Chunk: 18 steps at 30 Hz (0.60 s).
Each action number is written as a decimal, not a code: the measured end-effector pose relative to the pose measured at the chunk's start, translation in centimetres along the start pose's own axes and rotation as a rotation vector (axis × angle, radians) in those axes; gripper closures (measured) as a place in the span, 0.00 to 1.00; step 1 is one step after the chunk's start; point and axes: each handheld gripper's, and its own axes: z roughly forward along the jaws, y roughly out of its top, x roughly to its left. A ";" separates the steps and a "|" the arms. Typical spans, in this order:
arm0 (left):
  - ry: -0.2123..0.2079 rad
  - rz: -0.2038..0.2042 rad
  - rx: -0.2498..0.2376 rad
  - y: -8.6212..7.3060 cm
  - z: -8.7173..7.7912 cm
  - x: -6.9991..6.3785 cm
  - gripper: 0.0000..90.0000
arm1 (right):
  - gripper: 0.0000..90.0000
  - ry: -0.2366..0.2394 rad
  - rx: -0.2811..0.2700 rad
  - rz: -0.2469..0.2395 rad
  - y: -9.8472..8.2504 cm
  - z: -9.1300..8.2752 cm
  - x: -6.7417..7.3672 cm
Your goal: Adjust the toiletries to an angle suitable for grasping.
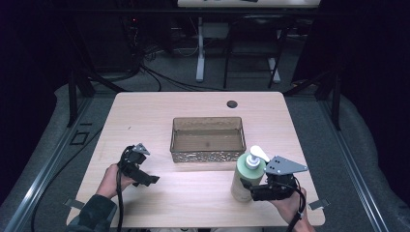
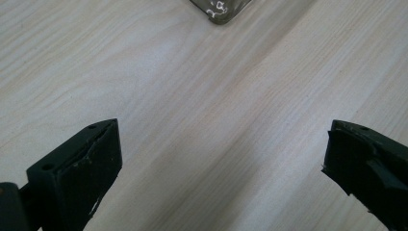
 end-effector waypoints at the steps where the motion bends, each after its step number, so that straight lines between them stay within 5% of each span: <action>1: 0.000 0.000 0.000 0.0 0.0 0.0 0.00 | 0.12 0.000 0.000 0.000 0.0 0.0 0.0; 18: 0.000 0.002 0.003 0.0 0.1 0.0 0.00 | 0.13 -0.019 0.006 0.017 -0.1 0.1 -3.1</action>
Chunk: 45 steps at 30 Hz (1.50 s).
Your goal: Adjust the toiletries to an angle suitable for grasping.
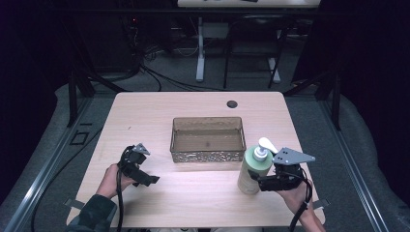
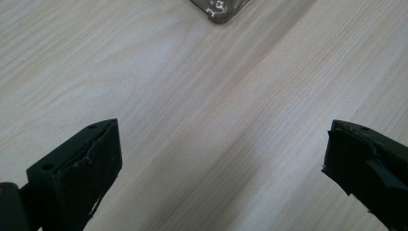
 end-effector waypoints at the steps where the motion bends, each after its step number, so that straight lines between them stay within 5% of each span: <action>1: 0.000 -0.001 0.000 0.0 0.0 0.0 0.00 | 0.13 0.000 0.001 0.001 0.0 0.0 -0.1; 29: -0.003 -0.003 0.000 -0.1 0.0 0.1 0.00 | 0.13 0.015 0.000 0.009 0.4 1.1 -3.9; 38: -0.007 -0.003 -0.001 -0.1 0.0 0.1 0.00 | 0.09 0.025 -0.008 0.025 0.3 1.1 -4.2; 45: -0.008 0.000 -0.004 -0.1 -0.1 0.1 0.00 | 0.01 0.027 0.065 0.031 1.1 0.6 -4.2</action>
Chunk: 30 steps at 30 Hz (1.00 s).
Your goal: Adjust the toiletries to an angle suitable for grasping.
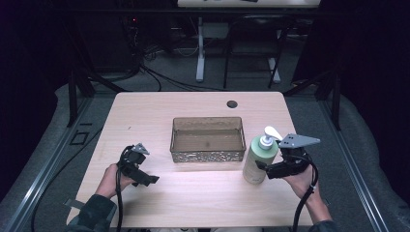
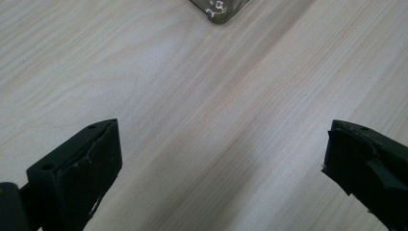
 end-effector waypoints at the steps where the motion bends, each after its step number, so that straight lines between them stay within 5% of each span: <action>1: -0.001 0.004 0.003 0.0 0.0 0.0 0.00 | 0.00 -0.007 0.029 0.004 0.2 -0.4 0.0; 12: 0.006 0.000 0.001 0.0 -0.1 0.1 0.00 | 0.00 -0.022 0.189 0.031 0.7 -2.0 -0.2; 30: 0.000 0.000 -0.002 0.0 0.0 0.0 0.00 | 0.00 -0.031 0.377 -0.009 3.8 -3.5 -1.0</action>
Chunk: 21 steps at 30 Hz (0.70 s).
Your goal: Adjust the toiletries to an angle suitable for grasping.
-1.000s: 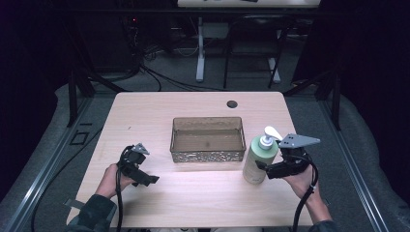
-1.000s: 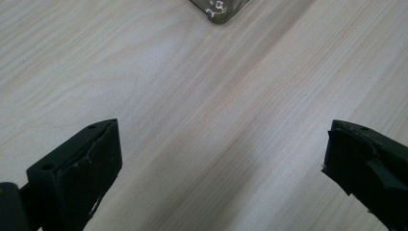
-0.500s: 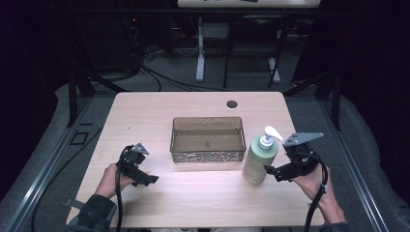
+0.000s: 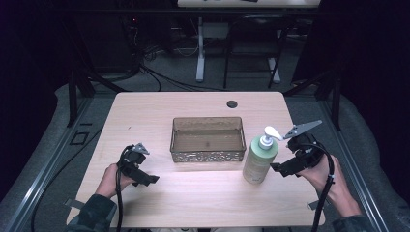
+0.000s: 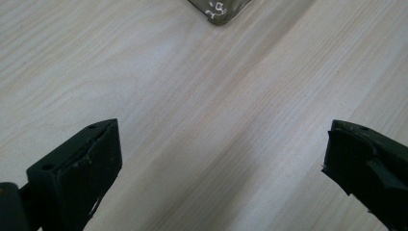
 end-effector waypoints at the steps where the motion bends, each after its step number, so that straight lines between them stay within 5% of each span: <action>1: -0.001 -0.001 0.000 0.0 0.0 0.0 0.00 | 0.00 -0.003 0.009 -0.001 0.2 -0.1 -0.1; 21: -0.001 -0.001 0.000 0.0 0.0 0.0 0.00 | 0.00 -0.011 0.159 -0.098 5.1 -2.8 -0.4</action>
